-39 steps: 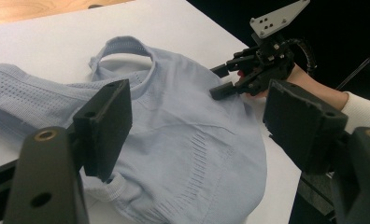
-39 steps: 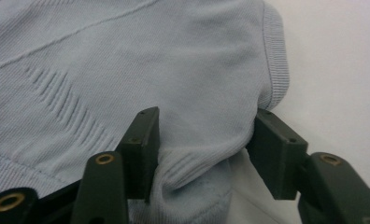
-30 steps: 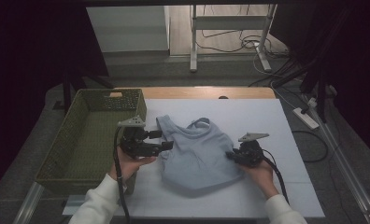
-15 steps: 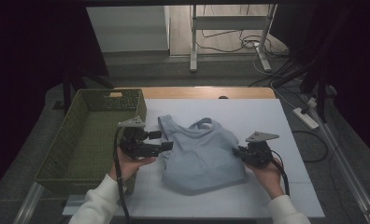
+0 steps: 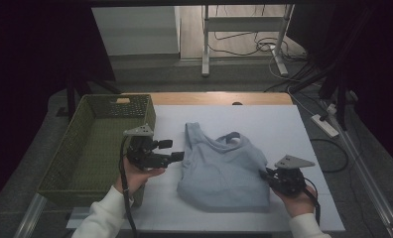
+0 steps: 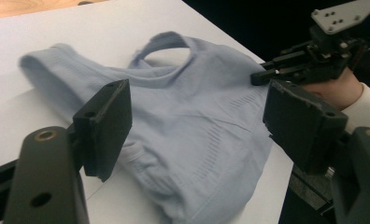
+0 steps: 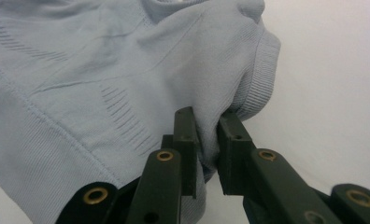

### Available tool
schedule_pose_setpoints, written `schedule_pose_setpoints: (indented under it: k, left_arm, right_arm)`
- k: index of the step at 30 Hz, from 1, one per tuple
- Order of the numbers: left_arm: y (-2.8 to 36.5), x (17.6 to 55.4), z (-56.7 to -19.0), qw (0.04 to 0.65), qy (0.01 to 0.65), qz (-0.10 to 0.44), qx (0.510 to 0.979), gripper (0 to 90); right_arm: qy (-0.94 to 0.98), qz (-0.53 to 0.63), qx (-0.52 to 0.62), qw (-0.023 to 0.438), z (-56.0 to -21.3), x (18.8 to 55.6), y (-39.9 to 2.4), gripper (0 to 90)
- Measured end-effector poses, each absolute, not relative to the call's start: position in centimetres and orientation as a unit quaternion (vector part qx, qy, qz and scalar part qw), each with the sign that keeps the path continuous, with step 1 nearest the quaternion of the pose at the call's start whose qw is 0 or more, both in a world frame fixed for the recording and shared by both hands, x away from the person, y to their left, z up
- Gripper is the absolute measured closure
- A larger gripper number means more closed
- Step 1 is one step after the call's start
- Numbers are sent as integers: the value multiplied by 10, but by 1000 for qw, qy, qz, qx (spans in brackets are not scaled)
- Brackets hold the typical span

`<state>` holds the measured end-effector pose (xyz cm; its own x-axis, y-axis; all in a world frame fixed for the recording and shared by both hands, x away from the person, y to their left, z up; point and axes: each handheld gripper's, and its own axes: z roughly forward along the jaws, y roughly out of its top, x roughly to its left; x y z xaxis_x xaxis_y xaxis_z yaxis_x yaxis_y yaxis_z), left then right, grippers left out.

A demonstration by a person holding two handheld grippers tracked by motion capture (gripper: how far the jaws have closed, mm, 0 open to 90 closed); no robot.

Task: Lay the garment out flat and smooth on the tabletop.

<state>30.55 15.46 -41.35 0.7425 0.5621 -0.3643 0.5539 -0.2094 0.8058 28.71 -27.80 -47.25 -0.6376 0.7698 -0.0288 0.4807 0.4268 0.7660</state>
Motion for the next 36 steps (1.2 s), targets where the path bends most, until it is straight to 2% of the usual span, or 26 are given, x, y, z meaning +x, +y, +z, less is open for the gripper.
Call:
schedule_pose_setpoints:
  k: [4, 9, 25, 27, 31, 36]
  left_arm:
    - [152, 305, -412, 517, 354, 4, 779, 246]
    - [149, 305, -414, 513, 355, 3, 781, 246]
    - [146, 306, -418, 508, 358, 2, 784, 246]
    - [146, 306, -418, 508, 358, 2, 783, 246]
    - [147, 306, -417, 508, 358, 3, 784, 246]
    - [148, 306, -417, 508, 358, 4, 783, 246]
  right_arm:
    - [818, 373, 389, 200, -470, 273, -290, 795]
    - [818, 366, 398, 196, -475, 275, -296, 794]
    - [848, 337, 370, 175, -490, 278, -273, 776]
    - [843, 343, 376, 174, -489, 278, -276, 708]
    - [832, 352, 387, 186, -482, 278, -284, 499]
    - [807, 398, 388, 201, -463, 278, -293, 423]
